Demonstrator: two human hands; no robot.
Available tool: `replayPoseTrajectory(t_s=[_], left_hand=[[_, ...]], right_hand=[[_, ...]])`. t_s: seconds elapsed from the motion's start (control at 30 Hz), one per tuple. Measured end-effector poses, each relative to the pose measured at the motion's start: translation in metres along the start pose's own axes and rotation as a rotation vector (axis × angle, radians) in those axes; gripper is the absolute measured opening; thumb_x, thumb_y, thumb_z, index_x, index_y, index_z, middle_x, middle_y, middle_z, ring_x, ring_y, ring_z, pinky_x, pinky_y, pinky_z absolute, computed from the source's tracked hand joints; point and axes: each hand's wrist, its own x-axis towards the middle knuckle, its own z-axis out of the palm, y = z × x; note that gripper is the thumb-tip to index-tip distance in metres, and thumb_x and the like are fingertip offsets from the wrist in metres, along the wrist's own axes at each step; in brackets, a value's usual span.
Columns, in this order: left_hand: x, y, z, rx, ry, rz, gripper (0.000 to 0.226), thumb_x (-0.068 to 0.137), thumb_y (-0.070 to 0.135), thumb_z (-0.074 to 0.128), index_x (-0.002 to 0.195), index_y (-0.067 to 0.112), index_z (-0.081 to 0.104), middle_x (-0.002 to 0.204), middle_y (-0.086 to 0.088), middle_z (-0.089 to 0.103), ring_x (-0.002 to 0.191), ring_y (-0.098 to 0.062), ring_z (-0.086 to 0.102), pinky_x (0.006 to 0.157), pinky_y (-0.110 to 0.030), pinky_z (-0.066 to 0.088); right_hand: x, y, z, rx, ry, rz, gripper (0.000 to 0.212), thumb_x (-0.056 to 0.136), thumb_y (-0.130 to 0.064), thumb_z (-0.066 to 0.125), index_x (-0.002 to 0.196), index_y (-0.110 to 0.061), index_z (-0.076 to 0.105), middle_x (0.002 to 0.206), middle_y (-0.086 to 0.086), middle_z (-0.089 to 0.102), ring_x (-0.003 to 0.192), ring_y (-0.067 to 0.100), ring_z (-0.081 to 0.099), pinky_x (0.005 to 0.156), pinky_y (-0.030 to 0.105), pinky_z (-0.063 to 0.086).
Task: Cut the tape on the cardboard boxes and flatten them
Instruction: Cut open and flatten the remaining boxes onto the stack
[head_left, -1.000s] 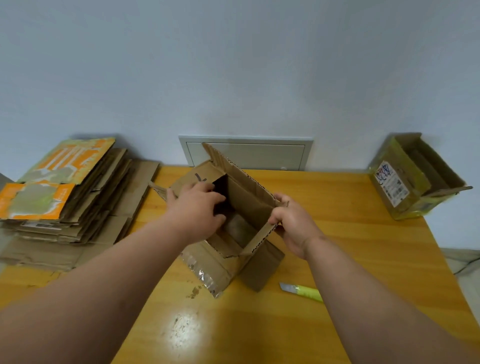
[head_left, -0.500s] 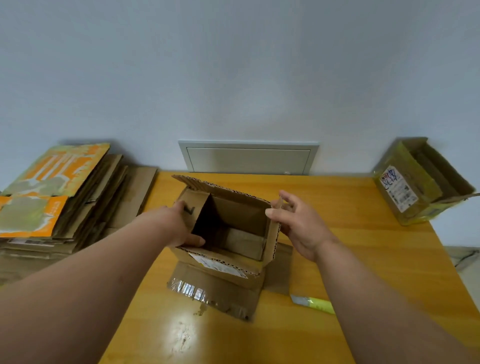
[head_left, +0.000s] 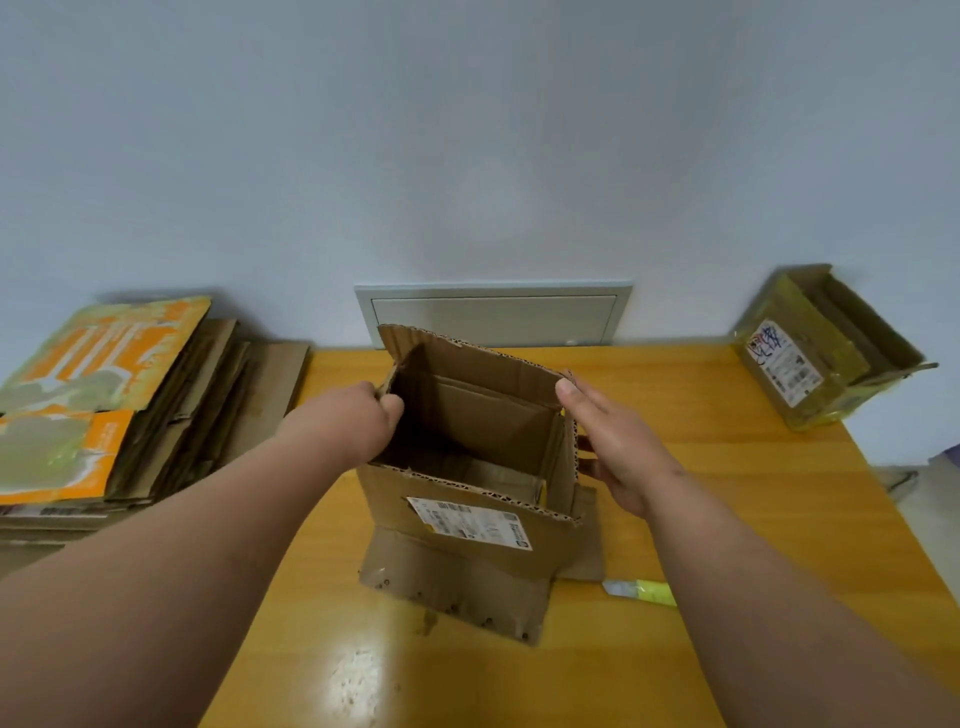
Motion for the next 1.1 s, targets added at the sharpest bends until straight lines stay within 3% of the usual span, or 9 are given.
replayPoseTrajectory(t_s=[0.1,0.27,0.37,0.57,0.63,0.73,0.83,0.93,1.1], left_hand=[[-0.001,-0.007,-0.010,-0.204,0.058,-0.013,0.031,0.104,0.023,0.029,0.090,0.006,0.051,0.084,-0.012,0.054,0.079,-0.027,0.053,0.068,-0.038,0.045],[-0.001,-0.013,-0.026,-0.833,0.161,-0.117,0.029,0.103,0.024,0.033,0.099,0.007,0.056,0.093,-0.019,0.063,0.078,-0.031,0.068,0.076,-0.050,0.054],[-0.002,-0.010,-0.042,-1.160,0.214,-0.138,0.022,0.105,0.027,0.036,0.101,0.019,0.056,0.106,-0.016,0.064,0.086,-0.030,0.070,0.072,-0.042,0.058],[-0.008,-0.008,-0.038,-1.627,0.071,-0.207,0.021,0.106,0.028,0.037,0.104,0.023,0.058,0.115,-0.010,0.063,0.101,-0.028,0.067,0.066,-0.039,0.058],[-0.012,-0.012,-0.017,-1.575,-0.032,-0.298,0.021,0.107,0.029,0.037,0.113,0.022,0.056,0.123,-0.007,0.061,0.105,-0.026,0.064,0.068,-0.042,0.056],[-0.023,-0.022,0.014,-1.344,-0.113,-0.410,0.037,0.107,0.037,0.034,0.140,0.024,0.044,0.129,-0.004,0.056,0.104,-0.025,0.063,0.079,-0.045,0.056],[-0.030,-0.034,0.025,-1.309,0.077,-0.447,0.036,0.104,0.038,0.030,0.128,0.028,0.055,0.121,-0.003,0.062,0.102,-0.025,0.062,0.091,-0.049,0.052],[-0.028,-0.049,0.018,-1.396,0.263,-0.540,0.049,0.096,0.051,0.029,0.137,0.032,0.048,0.141,0.000,0.052,0.127,-0.027,0.049,0.107,-0.055,0.036],[-0.029,-0.053,0.015,-0.834,0.346,-0.249,0.077,0.090,0.063,0.052,0.155,0.036,0.021,0.157,-0.006,0.034,0.139,-0.033,0.037,0.106,-0.047,0.035]], right_hand=[[-0.002,-0.002,0.000,0.124,0.025,-0.034,0.058,0.087,-0.050,0.066,0.141,-0.036,0.050,0.145,-0.010,0.050,0.130,0.012,0.044,0.094,0.028,0.042],[-0.011,-0.021,0.002,0.154,0.018,-0.144,0.067,0.069,-0.042,0.073,0.133,-0.026,0.061,0.126,0.003,0.066,0.118,0.022,0.060,0.102,0.047,0.048],[-0.019,-0.044,0.001,0.068,0.037,-0.221,0.068,0.061,-0.036,0.065,0.128,-0.033,0.064,0.117,-0.001,0.067,0.105,0.018,0.059,0.079,0.033,0.048],[-0.031,-0.060,0.007,-0.326,0.093,-0.402,0.058,0.078,-0.030,0.053,0.132,-0.053,0.054,0.133,-0.023,0.054,0.100,-0.006,0.050,0.080,0.016,0.039],[-0.031,-0.046,0.015,-0.451,0.060,-0.409,0.058,0.089,-0.022,0.051,0.141,-0.048,0.045,0.148,-0.017,0.043,0.116,0.007,0.048,0.094,0.021,0.041],[-0.034,-0.018,0.027,-0.565,0.003,-0.397,0.062,0.094,-0.014,0.047,0.149,-0.040,0.037,0.156,-0.015,0.032,0.142,0.005,0.028,0.114,0.023,0.020],[-0.034,0.006,0.031,-0.686,-0.020,-0.415,0.061,0.096,-0.011,0.044,0.151,-0.034,0.033,0.158,-0.013,0.029,0.145,0.005,0.025,0.119,0.026,0.020],[-0.031,0.027,0.033,-0.795,-0.035,-0.396,0.061,0.096,-0.007,0.041,0.153,-0.028,0.031,0.159,-0.012,0.026,0.145,0.008,0.026,0.119,0.026,0.021],[-0.028,0.052,0.050,-1.047,-0.104,-0.471,0.068,0.092,0.001,0.043,0.154,-0.024,0.030,0.161,-0.012,0.019,0.145,0.015,0.027,0.116,0.024,0.020]])
